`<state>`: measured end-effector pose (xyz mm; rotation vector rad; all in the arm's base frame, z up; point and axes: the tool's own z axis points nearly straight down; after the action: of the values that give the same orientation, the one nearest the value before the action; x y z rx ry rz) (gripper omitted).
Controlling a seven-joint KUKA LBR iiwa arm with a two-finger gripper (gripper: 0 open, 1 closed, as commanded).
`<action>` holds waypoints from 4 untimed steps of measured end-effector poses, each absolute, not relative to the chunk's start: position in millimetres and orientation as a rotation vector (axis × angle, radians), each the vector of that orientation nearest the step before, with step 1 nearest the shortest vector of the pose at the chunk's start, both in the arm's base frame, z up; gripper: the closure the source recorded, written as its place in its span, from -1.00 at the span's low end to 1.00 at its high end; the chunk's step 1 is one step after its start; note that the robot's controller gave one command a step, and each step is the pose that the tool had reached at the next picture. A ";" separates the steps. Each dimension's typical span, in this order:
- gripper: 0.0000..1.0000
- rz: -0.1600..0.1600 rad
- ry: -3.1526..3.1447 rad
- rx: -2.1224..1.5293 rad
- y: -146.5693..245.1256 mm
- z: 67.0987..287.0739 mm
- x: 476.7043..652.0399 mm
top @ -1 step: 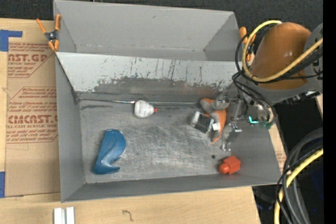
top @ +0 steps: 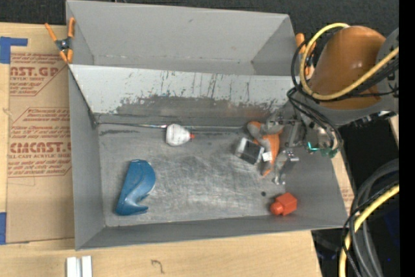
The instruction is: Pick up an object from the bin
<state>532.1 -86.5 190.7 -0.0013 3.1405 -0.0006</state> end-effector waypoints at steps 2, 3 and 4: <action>-1.00 0.004 3.127 0.273 -118.9 84.9 574.3; -1.00 0.006 3.128 0.290 -120.0 79.8 576.6; -1.00 0.014 3.095 0.478 -114.6 72.1 569.3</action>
Offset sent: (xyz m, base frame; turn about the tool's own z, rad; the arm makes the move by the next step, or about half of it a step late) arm 0.0489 -0.0403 -0.1207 0.1961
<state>569.3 -114.6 72.1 0.4781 3.0951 0.0143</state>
